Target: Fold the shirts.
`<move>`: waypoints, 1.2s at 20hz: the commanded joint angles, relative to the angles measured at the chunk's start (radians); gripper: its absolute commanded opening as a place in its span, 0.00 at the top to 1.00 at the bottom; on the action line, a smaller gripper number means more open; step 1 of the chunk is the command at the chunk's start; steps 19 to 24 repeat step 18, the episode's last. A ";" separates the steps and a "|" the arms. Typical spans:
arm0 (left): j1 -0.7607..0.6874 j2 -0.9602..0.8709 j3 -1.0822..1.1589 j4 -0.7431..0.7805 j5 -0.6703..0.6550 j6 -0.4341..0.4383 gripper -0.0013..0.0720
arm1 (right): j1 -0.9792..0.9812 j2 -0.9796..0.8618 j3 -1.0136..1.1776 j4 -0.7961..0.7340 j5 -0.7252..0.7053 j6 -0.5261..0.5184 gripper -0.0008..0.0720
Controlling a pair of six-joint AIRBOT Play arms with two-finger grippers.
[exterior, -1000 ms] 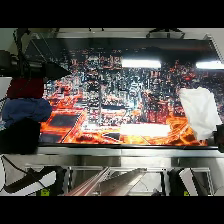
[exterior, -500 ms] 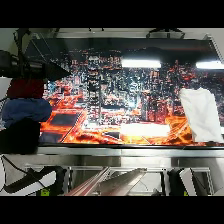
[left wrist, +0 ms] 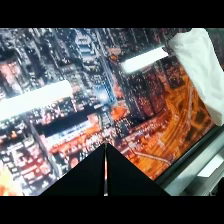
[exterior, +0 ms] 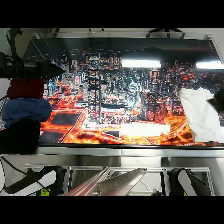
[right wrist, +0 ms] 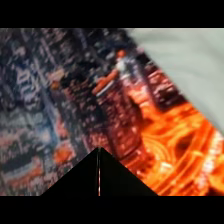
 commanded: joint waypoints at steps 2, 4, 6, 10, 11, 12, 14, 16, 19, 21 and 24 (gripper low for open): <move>-0.021 0.113 -0.240 0.002 -0.025 0.029 0.96 | 0.435 0.005 -0.098 0.008 0.027 0.028 0.95; -0.060 0.199 -0.409 0.007 -0.037 0.028 0.96 | 0.565 0.004 -0.149 -0.089 -0.023 0.070 0.95; -0.087 0.280 -0.541 0.043 -0.048 0.009 0.96 | 0.597 -0.001 -0.157 -0.146 -0.031 0.086 0.95; -0.092 0.398 -0.649 0.053 -0.053 -0.018 0.96 | 0.597 -0.001 -0.157 -0.127 -0.056 0.067 0.95; -0.092 0.418 -0.660 0.052 -0.051 -0.018 0.96 | 0.597 -0.001 -0.157 -0.097 -0.029 0.071 0.95; -0.092 0.437 -0.668 0.052 -0.052 -0.019 0.96 | 0.597 -0.001 -0.157 -0.077 -0.023 0.071 0.95; -0.092 0.475 -0.686 0.053 -0.054 -0.023 0.96 | 0.597 -0.001 -0.157 -0.066 -0.023 0.071 0.95; -0.092 0.500 -0.697 0.053 -0.053 -0.025 0.96 | 0.597 -0.001 -0.157 -0.067 -0.023 0.071 0.95; -0.092 0.519 -0.697 0.052 -0.053 -0.025 0.96 | 0.597 -0.001 -0.157 -0.067 -0.023 0.071 0.95; -0.092 0.519 -0.697 0.052 -0.053 -0.025 0.96 | 0.597 -0.001 -0.157 -0.067 -0.023 0.071 0.95; -0.092 0.519 -0.697 0.052 -0.053 -0.025 0.96 | 0.597 -0.001 -0.157 -0.067 -0.023 0.071 0.95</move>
